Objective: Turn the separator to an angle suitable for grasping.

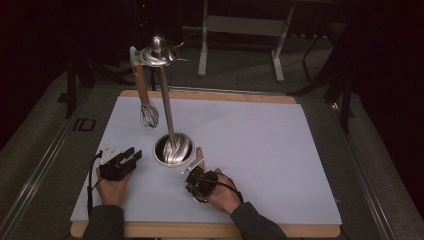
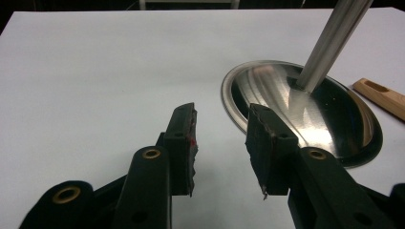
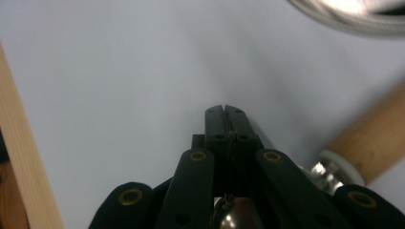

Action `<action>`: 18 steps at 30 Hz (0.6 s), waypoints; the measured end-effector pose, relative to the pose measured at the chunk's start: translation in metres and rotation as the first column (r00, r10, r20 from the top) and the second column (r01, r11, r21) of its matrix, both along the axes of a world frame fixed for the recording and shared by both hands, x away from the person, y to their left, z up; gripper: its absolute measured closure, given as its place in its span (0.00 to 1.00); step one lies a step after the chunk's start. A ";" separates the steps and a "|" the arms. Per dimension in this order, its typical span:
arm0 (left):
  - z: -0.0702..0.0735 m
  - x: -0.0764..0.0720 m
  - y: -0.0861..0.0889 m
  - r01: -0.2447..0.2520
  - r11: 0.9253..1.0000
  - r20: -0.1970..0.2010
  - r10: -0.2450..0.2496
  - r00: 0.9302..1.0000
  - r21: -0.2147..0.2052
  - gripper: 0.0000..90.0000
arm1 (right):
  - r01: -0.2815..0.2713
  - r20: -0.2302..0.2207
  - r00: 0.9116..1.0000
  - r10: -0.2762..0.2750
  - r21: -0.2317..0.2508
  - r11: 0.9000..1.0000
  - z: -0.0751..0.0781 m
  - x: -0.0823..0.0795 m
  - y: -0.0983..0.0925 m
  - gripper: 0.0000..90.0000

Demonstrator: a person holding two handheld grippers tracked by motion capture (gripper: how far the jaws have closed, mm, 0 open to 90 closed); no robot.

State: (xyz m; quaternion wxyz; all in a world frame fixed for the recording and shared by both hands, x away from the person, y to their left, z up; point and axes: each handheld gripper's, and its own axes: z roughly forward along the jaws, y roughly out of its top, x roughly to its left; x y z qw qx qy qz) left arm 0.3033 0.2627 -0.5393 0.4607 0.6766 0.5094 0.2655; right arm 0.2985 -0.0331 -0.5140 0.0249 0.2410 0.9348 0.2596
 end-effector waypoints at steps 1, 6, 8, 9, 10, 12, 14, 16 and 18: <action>0.000 0.000 0.000 0.001 1.000 0.000 -0.001 1.000 0.001 0.71 | 0.005 0.004 1.000 -0.005 -0.007 1.000 0.000 0.000 -0.010 0.99; 0.000 0.000 -0.001 0.000 1.000 0.000 0.000 1.000 0.002 0.71 | 0.014 0.003 1.000 -0.014 -0.029 0.999 0.002 0.000 -0.029 0.99; 0.000 0.000 -0.001 0.000 1.000 -0.001 0.000 1.000 0.003 0.70 | 0.019 0.005 1.000 -0.018 -0.043 0.999 0.003 0.002 -0.037 0.99; 0.000 0.000 -0.001 -0.001 1.000 -0.001 0.001 1.000 0.003 0.70 | 0.028 0.002 1.000 -0.028 -0.043 0.999 0.004 0.004 -0.044 0.99; 0.000 0.000 -0.001 -0.001 1.000 -0.001 0.001 1.000 0.003 0.70 | 0.028 0.002 1.000 -0.028 -0.043 0.999 0.004 0.004 -0.044 0.99; 0.000 0.000 -0.001 0.000 1.000 -0.001 0.000 1.000 0.004 0.70 | 0.041 -0.002 0.999 -0.041 -0.047 0.998 0.006 0.006 -0.052 0.99; 0.000 0.000 -0.001 0.000 1.000 -0.001 0.000 1.000 0.004 0.70 | 0.058 -0.001 0.998 -0.058 -0.045 0.997 0.007 0.009 -0.060 0.98; 0.000 0.000 -0.001 0.000 1.000 0.000 0.000 1.000 0.005 0.70 | 0.083 0.013 0.997 -0.082 -0.061 0.995 0.009 0.012 -0.068 0.96; 0.000 0.000 -0.001 0.001 1.000 -0.002 -0.001 1.000 0.006 0.70 | 0.114 0.003 0.993 -0.114 -0.054 0.992 0.011 0.018 -0.080 0.95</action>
